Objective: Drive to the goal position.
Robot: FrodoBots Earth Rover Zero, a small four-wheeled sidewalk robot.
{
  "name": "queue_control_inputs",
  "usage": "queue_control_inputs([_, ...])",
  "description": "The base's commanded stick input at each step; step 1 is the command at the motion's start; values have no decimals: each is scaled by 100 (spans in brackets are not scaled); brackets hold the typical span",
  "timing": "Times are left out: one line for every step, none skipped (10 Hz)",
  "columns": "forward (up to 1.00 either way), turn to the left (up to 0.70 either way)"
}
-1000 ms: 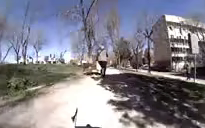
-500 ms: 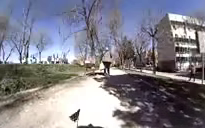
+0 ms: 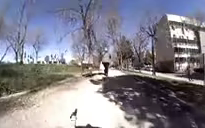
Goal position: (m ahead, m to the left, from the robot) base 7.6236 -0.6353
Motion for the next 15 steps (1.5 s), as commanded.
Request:
queue_control_inputs([100, -28])
queue_control_inputs([100, -27])
queue_control_inputs([100, -26])
queue_control_inputs([100, -26])
queue_control_inputs([100, -21])
queue_control_inputs([100, -16])
queue_control_inputs([100, -13])
queue_control_inputs([100, -11])
queue_control_inputs([100, -7])
queue_control_inputs([100, -3])
queue_control_inputs([100, 0])
queue_control_inputs([100, 0])
queue_control_inputs([100, 3])
queue_control_inputs([100, 7])
queue_control_inputs([100, 10])
